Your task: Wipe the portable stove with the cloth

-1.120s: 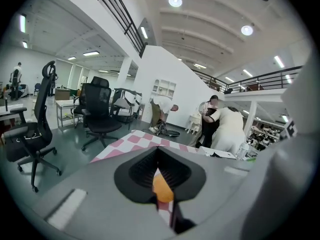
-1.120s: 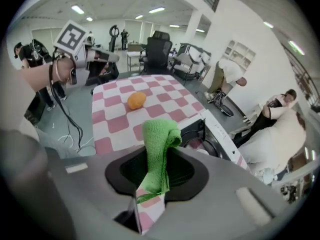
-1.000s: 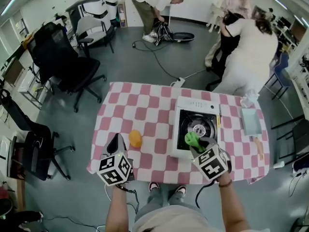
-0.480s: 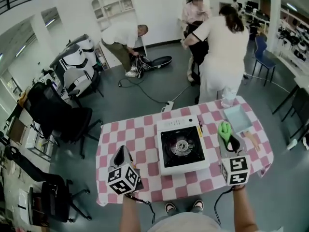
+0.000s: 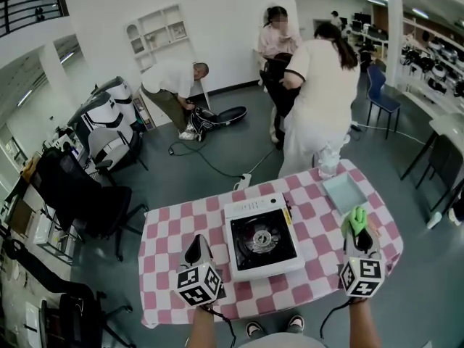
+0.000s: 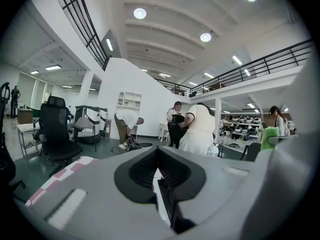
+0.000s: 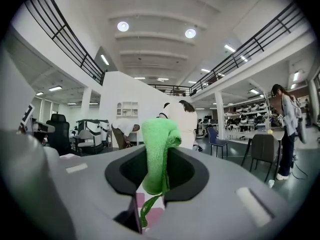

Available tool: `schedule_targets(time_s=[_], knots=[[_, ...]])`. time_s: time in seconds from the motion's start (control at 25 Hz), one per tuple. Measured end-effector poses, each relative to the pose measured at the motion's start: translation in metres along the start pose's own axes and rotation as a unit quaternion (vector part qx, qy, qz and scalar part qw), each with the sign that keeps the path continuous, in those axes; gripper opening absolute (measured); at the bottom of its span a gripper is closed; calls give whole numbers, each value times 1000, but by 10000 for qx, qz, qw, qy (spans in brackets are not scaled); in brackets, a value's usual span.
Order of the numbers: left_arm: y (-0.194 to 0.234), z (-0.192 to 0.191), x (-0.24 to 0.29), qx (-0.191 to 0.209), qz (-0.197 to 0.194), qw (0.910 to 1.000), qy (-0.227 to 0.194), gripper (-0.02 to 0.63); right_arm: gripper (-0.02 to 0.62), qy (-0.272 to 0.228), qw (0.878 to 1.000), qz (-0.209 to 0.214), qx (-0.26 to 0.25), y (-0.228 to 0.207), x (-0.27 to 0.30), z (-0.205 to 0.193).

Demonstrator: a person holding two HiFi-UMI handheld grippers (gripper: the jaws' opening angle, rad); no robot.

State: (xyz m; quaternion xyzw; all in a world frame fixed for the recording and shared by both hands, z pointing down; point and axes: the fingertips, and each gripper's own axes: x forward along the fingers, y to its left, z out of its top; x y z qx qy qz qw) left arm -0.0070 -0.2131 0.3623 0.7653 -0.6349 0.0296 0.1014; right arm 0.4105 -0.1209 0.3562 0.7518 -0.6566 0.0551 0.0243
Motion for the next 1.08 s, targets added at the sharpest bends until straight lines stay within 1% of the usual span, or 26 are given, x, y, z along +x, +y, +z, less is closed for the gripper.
schedule_targets(time_s=[0.2,0.36,0.72,1.08], knots=[[-6,-11,-2,-27,-116,9999,91,2,89,-63,9996,-120,-252,-3,-5,6],[2,-13,-5,-60,-106,9998,124,2,90,-103,9997,-177,-160,0,-7,9],[16,-17,-8,-133,-88,9998,121,2,89,-42,9996,-224,-190,9,-11,5],[17,-19,-8,-213,-150,9996,149,0,89,12,9993,-316,-184,11,-16,6]])
